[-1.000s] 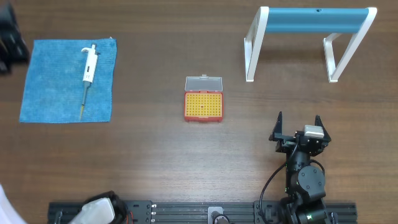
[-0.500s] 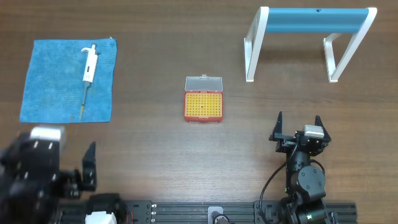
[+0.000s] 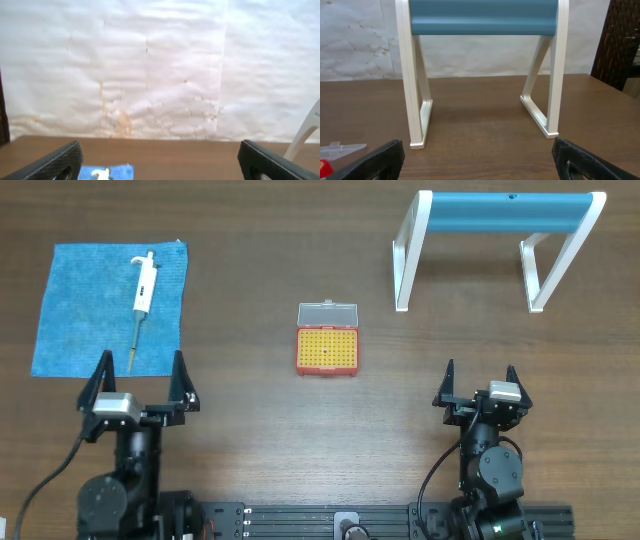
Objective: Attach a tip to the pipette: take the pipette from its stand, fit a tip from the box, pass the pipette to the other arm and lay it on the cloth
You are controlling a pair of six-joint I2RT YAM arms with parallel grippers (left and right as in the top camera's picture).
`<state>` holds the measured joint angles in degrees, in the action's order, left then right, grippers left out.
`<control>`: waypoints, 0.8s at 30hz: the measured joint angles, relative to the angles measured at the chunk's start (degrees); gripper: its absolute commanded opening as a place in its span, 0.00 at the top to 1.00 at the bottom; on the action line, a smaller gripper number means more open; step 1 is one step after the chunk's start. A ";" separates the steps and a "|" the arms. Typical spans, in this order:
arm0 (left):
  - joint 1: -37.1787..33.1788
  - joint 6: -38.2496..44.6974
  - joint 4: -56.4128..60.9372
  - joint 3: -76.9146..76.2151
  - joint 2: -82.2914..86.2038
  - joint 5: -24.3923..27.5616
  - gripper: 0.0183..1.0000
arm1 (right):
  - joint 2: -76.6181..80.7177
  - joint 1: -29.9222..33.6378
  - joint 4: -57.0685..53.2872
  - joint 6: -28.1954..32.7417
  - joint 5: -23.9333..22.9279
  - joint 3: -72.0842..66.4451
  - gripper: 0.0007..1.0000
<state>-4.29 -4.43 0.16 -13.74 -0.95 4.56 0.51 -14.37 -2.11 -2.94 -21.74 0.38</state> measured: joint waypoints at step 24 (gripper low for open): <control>0.00 -9.40 -4.24 13.31 0.33 -1.55 0.00 | 0.00 0.02 -0.02 0.02 0.02 0.00 0.03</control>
<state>-4.29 -13.82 -4.08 -0.43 -0.62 3.01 0.51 -14.35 -2.13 -2.92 -21.71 0.38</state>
